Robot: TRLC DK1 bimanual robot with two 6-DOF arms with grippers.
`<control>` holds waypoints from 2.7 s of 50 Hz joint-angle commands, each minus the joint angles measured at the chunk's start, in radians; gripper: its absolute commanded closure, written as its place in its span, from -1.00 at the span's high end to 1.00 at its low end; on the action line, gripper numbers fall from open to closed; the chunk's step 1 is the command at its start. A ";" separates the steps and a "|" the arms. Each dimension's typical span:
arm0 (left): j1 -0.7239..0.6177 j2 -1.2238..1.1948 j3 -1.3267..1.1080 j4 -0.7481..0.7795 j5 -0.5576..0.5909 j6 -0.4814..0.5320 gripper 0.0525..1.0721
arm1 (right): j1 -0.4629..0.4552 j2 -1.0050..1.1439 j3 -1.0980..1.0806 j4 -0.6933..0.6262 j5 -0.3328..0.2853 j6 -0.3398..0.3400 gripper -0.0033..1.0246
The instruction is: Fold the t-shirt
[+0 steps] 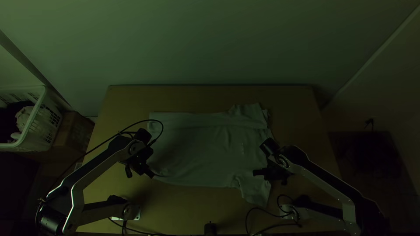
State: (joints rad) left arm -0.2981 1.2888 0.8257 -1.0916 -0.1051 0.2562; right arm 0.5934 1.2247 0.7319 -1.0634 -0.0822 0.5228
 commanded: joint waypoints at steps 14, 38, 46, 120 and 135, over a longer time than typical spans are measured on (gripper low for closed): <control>0.132 -0.025 0.072 0.007 0.028 0.087 -0.95 | -0.178 -0.007 0.072 -0.041 0.050 -0.115 -0.94; 0.186 0.055 0.259 0.030 0.056 0.061 -0.95 | -0.244 0.110 0.247 -0.032 0.073 -0.149 -0.94; 0.211 0.112 0.339 0.047 0.062 0.046 -0.95 | -0.288 0.170 0.311 -0.007 0.078 -0.179 -0.94; 0.274 0.553 0.845 0.131 0.082 -0.026 0.92 | -0.415 0.865 1.120 0.037 0.108 -0.297 0.18; 0.317 0.530 0.849 0.157 0.165 -0.095 0.92 | -0.451 0.832 1.201 0.037 0.156 -0.299 0.67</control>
State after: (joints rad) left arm -0.0097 1.8282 1.6516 -0.9314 0.0189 0.1974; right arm 0.1551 2.0739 1.8973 -1.0248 0.0399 0.2325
